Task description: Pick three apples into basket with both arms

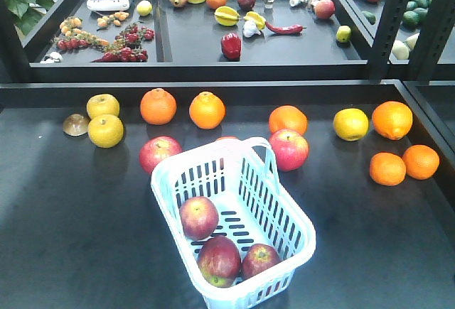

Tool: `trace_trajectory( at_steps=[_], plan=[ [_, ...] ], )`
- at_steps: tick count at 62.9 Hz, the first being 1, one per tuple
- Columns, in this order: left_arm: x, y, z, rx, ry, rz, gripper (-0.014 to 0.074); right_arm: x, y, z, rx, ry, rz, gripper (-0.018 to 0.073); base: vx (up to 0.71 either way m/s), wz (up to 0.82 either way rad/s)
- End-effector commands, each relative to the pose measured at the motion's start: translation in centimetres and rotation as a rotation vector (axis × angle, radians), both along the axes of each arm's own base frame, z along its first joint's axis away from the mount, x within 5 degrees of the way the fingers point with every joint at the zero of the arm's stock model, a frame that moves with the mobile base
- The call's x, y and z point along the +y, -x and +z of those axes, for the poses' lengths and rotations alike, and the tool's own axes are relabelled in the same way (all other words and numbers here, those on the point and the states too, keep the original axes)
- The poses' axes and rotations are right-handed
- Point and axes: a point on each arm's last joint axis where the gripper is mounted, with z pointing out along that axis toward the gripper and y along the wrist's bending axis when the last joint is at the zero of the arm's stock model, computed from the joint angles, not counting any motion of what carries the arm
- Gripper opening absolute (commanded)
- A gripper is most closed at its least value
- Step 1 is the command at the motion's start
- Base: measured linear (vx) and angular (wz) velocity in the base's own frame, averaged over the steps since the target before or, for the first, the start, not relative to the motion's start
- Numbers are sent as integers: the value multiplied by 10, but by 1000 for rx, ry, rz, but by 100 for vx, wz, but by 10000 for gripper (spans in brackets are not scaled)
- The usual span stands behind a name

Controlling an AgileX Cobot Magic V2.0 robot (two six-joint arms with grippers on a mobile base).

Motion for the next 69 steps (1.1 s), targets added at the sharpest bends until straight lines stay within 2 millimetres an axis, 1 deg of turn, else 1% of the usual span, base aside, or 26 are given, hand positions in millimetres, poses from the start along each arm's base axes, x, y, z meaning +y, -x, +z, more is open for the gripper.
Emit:
trace_trajectory(
  at_steps=[1,9,30,48,69],
  plan=[
    [-1,2,14,-110,11,-14,-6,-1,-1,11,-167,43,-13,-8,0,0],
    [-1,2,14,-110,11,-14,-6,-1,0,19,-258,70,-16,-8,0,0],
    [-1,2,14,-110,11,-14,-6,-1,0,19,-265,91,-15,-8,0,0],
    [-1,2,14,-110,11,-14,-6,-1,2,29,-380,86,-16,-8,0,0],
    [-1,2,14,-110,11,-14,-6,-1,1,26,-341,126,-15,-8,0,0]
  ],
)
